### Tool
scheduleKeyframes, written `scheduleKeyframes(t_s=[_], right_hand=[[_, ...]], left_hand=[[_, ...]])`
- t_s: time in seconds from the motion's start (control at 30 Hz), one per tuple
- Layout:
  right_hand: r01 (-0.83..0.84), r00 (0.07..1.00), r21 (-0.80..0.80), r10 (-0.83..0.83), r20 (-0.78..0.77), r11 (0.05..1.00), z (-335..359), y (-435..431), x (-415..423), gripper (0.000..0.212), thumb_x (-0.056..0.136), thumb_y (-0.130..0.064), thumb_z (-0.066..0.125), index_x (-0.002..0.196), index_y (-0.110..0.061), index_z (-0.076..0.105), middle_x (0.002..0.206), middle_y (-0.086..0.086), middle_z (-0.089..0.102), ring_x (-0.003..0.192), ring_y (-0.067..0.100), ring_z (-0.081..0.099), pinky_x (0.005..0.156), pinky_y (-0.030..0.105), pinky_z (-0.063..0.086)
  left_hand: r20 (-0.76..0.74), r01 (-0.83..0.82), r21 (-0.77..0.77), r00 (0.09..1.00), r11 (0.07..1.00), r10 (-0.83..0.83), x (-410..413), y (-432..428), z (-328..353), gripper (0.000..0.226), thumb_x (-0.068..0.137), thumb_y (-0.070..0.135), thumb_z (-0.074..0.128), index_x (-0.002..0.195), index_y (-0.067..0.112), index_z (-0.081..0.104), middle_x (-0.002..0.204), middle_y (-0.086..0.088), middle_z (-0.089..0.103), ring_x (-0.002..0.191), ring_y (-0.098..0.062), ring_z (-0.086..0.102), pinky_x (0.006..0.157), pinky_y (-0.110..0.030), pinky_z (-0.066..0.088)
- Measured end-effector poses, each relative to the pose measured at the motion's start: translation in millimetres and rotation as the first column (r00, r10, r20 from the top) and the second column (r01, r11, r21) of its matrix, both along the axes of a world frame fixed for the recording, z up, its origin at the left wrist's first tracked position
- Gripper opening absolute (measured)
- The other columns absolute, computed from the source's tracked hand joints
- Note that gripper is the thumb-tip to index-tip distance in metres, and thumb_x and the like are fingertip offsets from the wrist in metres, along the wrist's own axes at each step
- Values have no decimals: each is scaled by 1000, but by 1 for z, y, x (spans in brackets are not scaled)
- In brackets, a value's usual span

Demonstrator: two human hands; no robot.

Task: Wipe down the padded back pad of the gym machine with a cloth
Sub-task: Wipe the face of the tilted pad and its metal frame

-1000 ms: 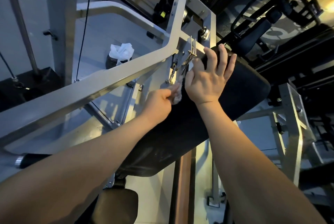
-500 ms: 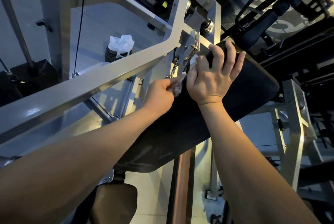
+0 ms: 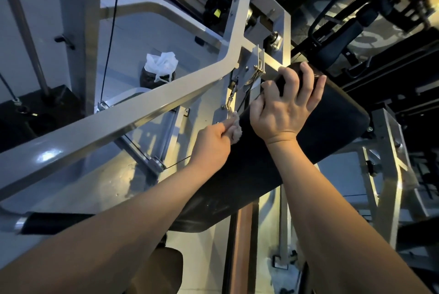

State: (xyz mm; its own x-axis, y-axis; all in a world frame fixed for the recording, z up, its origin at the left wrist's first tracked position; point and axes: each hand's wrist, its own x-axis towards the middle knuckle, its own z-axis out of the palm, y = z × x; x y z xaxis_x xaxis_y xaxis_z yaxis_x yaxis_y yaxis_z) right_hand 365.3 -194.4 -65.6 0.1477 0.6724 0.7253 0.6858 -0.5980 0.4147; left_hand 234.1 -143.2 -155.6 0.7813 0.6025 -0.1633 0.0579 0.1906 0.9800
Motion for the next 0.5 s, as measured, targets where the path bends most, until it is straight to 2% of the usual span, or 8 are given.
scheduleKeyframes(t_s=[0.03,0.1,0.17,0.23,0.3,0.33,0.4,0.5], right_hand=[[2,1000,1,-2,1,1000,0,0,-1,16,83,-27,62,90,-18,73,123,10,66,140,38,42,122,63,19],[-4,1000,8,4,0,1000,0,-1,-1,17,84,-28,61,90,-18,73,123,10,67,140,38,43,122,62,18],[-6,1000,8,6,-3,1000,-1,-1,-2,18,85,-29,59,90,-19,74,122,10,67,140,38,44,123,62,17],[8,1000,5,-8,5,1000,0,0,-3,18,82,-28,60,89,-19,74,122,9,67,139,38,45,122,63,18],[13,1000,6,-13,11,1000,1,0,-3,17,80,-28,62,88,-19,74,121,8,67,138,39,47,121,63,19],[11,1000,6,-12,9,1000,1,0,-3,17,79,-28,62,88,-19,74,121,8,67,138,39,47,121,63,19],[9,1000,6,-9,6,1000,1,0,-4,18,77,-28,62,88,-19,73,120,8,67,138,39,47,122,63,18],[13,1000,3,-13,9,1000,2,0,-6,20,77,-29,61,89,-18,73,121,9,67,138,39,47,122,63,18]], left_hand=[[4,28,34,1000,999,-28,-2,-7,-1,39,105,23,50,144,30,51,129,15,61,97,5,58,71,2,42],[7,34,117,999,993,-35,-4,-17,-8,43,104,26,51,147,27,46,148,10,49,120,1,50,79,8,32],[25,-5,205,1000,979,0,-6,-23,-17,41,102,27,55,142,17,54,149,4,50,128,-8,52,91,0,34],[-18,-14,282,1000,959,20,-8,-29,-27,32,100,22,60,127,6,65,134,-8,64,118,-21,62,91,-18,47],[-143,12,320,989,947,36,-19,-37,-43,18,94,8,64,105,-3,73,107,-18,70,95,-29,66,76,-26,46],[-213,15,300,976,954,52,-28,-42,-54,15,92,2,62,99,-5,74,99,-20,69,88,-29,64,73,-28,44],[-400,31,168,916,985,40,-46,-53,-76,17,92,-1,59,101,-6,72,91,-18,65,87,-31,64,72,-31,45],[-614,-75,-80,789,994,10,-51,-62,-96,16,93,5,61,103,-4,69,96,-21,67,93,-36,66,72,-35,46]])
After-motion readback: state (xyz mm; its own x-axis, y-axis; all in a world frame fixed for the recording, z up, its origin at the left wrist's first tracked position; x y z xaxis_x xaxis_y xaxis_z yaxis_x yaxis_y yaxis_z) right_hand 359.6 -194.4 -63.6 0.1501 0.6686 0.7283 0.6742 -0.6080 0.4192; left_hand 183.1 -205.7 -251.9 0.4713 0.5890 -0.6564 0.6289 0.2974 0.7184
